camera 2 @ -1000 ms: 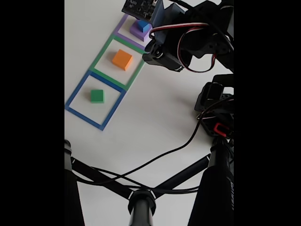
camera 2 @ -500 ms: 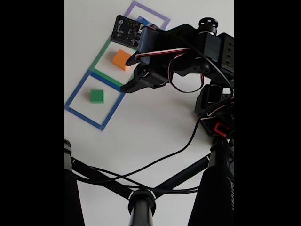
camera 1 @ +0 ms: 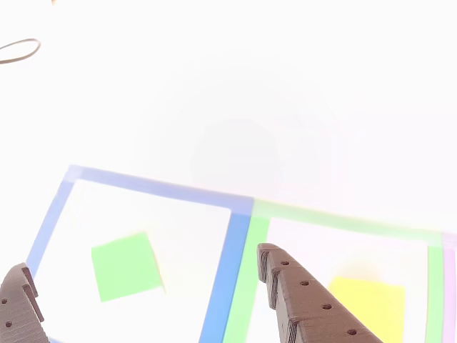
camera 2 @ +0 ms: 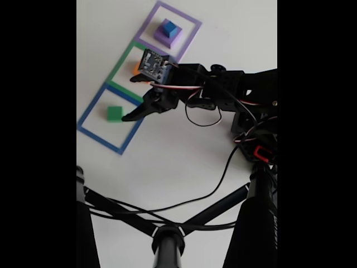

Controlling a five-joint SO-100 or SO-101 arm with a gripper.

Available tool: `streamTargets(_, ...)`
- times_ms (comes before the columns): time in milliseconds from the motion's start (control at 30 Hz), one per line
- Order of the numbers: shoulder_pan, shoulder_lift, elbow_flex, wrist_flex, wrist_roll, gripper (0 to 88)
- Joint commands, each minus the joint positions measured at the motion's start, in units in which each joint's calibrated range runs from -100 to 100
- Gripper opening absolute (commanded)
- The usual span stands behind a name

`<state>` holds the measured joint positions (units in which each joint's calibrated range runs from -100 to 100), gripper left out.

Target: Tower of hanoi

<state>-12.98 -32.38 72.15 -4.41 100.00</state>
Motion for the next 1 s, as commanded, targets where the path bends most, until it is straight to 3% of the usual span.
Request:
streamTargets(0, -1.41, 7.39, 0.12, -13.16, 0.00, 37.6)
streamTargets(433, -3.80, 30.16, -2.42, -36.72, 0.00, 37.2)
streamTargets(967, -5.05, 42.67, -8.79, -43.28, 0.00, 35.1)
